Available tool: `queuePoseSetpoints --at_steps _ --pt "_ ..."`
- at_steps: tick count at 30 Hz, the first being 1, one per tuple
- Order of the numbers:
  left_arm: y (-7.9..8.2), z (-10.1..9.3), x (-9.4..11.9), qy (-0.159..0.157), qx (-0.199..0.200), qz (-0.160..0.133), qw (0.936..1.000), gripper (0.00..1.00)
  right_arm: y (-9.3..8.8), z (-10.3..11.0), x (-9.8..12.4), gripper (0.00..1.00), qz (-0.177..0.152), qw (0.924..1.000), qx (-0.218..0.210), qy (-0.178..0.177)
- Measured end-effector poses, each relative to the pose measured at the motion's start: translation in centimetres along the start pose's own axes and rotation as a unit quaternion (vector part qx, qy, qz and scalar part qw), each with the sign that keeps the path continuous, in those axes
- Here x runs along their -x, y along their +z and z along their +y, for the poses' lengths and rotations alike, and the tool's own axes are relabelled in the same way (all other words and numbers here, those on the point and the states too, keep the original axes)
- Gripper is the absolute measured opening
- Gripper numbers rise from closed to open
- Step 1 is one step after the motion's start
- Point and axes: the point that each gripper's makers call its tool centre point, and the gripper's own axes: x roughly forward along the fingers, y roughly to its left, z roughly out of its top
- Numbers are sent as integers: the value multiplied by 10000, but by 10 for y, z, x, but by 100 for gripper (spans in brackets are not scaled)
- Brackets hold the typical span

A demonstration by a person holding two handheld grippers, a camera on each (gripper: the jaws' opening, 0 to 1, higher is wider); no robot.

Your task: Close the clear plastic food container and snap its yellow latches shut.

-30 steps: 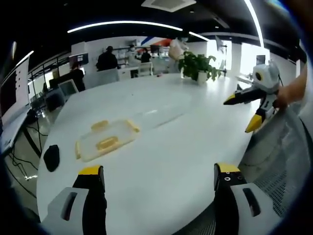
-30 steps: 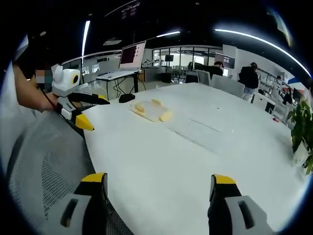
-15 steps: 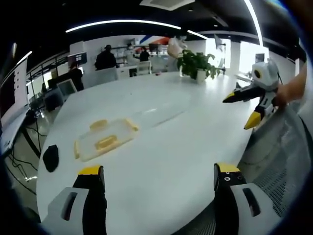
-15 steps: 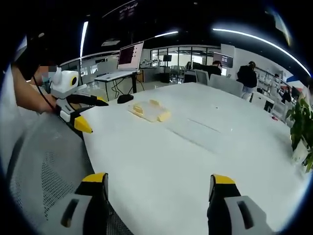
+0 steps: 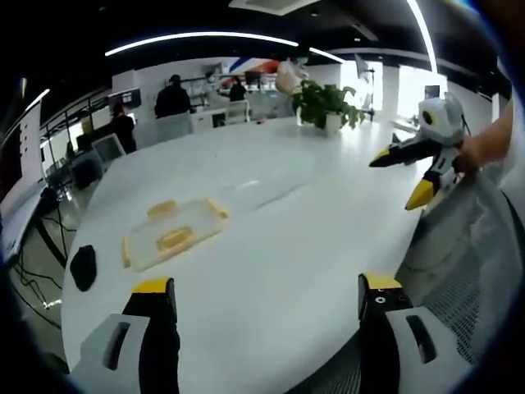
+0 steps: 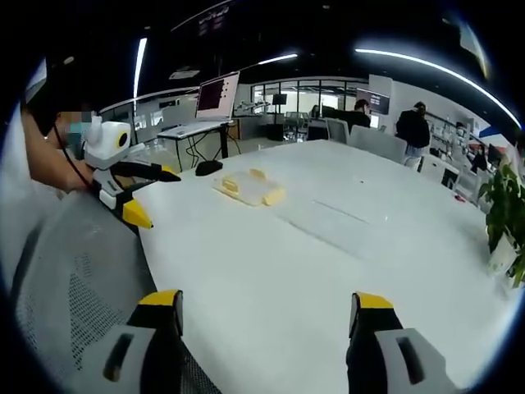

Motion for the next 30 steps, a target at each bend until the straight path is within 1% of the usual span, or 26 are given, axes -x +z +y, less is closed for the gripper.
queuePoseSetpoints --at_steps 5,6,8,10,16,18,19,21,25,26,27,28,30 --pt "0 0 0 23 -17 13 10000 90 1 0 2 82 -31 10000 -58 19" --pt "1 -1 0 11 -77 -6 10000 89 6 2 3 82 -189 9996 -188 100" --pt "2 -3 0 -28 -169 -18 9999 89 11 1 5 82 -297 9993 -196 110" --pt "2 -3 0 -34 -182 -26 9998 89 11 3 4 82 -323 9991 -210 157" --pt "6 -2 1 -49 -128 -118 9998 89 11 7 3 80 -268 9994 -121 194" --pt "7 -3 1 -89 -141 -127 9998 89 11 9 3 79 -269 9991 -192 261" --pt "7 -6 0 -180 -125 -130 9997 88 12 8 3 81 -309 9990 -212 245" --pt "6 -9 0 -249 -119 -95 9996 88 13 6 4 81 -357 9987 -292 226" --pt "6 -14 -1 -359 -125 -81 9992 87 9 -2 6 78 -289 9990 -343 48" --pt "6 -16 -1 -406 -126 -70 9991 87 8 -4 6 78 -274 9987 -419 6" --pt "4 -19 -1 -441 -171 -31 9989 85 7 -5 6 78 -263 9987 -430 -9" --pt "1 -21 -1 -470 -412 77 9980 84 5 -7 6 78 -199 9989 -419 -56" --pt "4 -25 -2 -529 -392 19 9978 83 3 -8 6 77 -150 9990 -409 -89"
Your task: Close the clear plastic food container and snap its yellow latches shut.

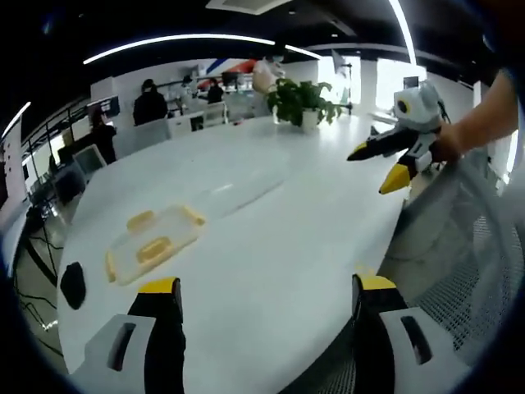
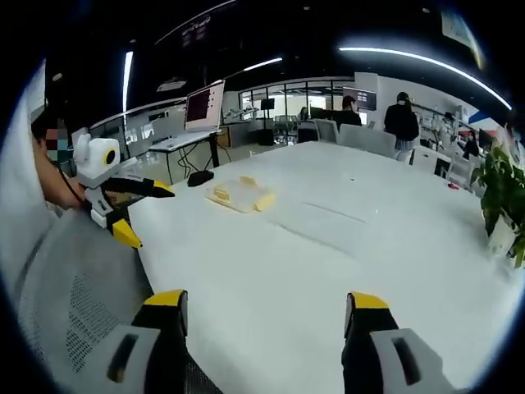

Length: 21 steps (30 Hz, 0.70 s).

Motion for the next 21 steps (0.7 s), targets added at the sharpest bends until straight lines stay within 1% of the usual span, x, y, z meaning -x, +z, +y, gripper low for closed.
queuePoseSetpoints --at_steps 2,5,7,10,12,13,15,19,21 --pt "2 -2 0 -59 55 -40 10000 85 0 -1 0 77 26 10000 27 -35" --pt "3 0 -1 -87 30 -97 9999 85 3 -3 2 77 -56 9999 47 -92" --pt "3 2 1 -35 138 -112 9998 85 5 -3 4 75 -85 9999 31 -127" --pt "1 1 1 -51 166 -74 9998 85 2 -2 -1 76 9 10000 27 -56" --pt "2 2 0 -55 127 -67 9999 85 5 1 0 75 -21 9999 94 -48" --pt "2 3 0 -39 141 -74 9999 85 6 1 0 74 -67 9999 103 -36" --pt "1 5 1 12 233 -75 9997 85 5 5 -1 74 13 9998 185 21" --pt "1 10 3 120 317 -78 9994 85 8 9 -3 74 0 9996 230 147" --pt "3 14 3 169 361 -100 9992 86 11 10 -5 74 -9 9994 286 186"
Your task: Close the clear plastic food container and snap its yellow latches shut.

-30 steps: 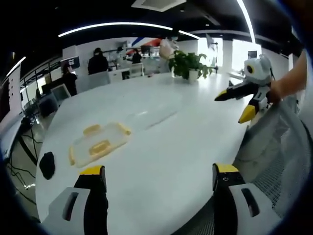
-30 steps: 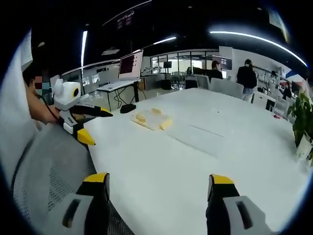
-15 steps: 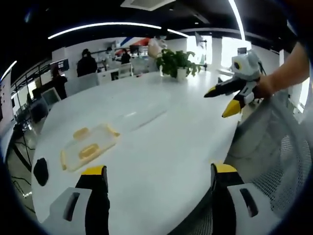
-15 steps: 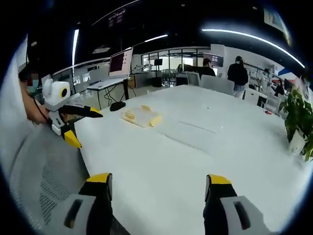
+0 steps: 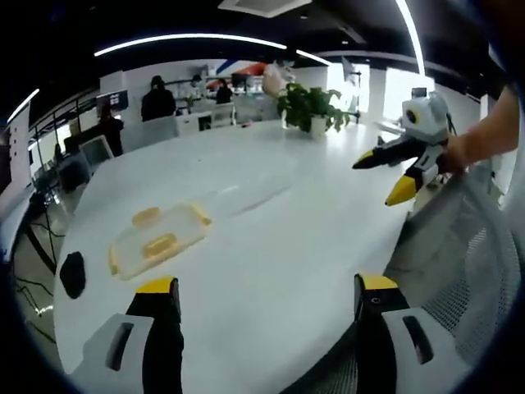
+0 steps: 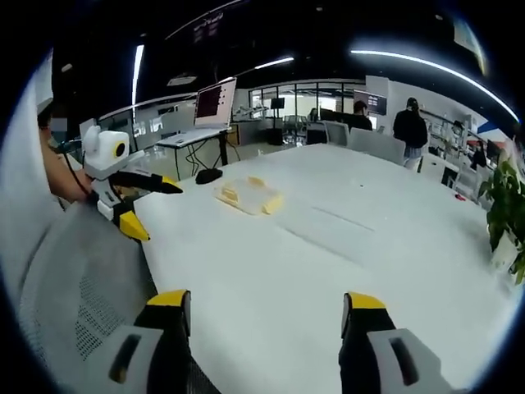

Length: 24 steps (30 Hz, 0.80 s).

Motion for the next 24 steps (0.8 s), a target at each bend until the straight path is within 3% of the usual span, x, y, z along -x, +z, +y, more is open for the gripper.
queuePoseSetpoints --at_steps 11,24 --pt "4 29 2 136 -27 28 9999 86 30 7 -32 72 -101 9987 295 393" --pt "11 54 -8 64 -74 112 9999 85 47 1 -55 71 -152 9971 428 613"
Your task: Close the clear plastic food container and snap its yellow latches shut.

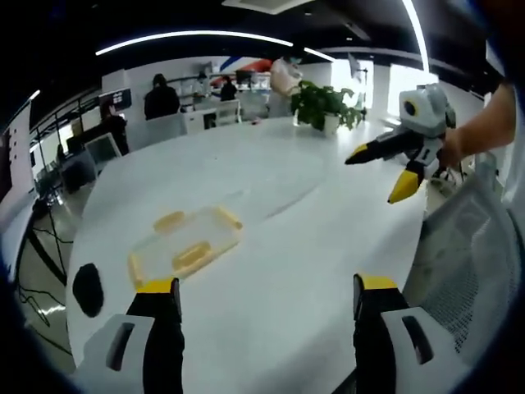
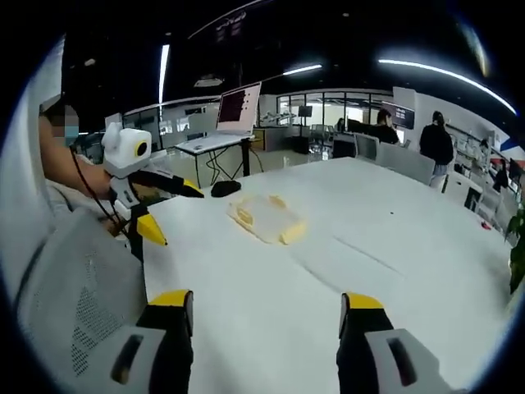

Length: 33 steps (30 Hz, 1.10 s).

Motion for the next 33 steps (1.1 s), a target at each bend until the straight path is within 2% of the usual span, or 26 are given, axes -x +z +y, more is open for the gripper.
queuePoseSetpoints --at_steps 25,33 --pt "-10 35 -11 -106 -212 311 9992 83 9 -22 -36 66 259 9988 352 200" --pt "-12 49 -13 -106 -211 371 9990 83 18 -26 -46 64 304 9980 464 292"
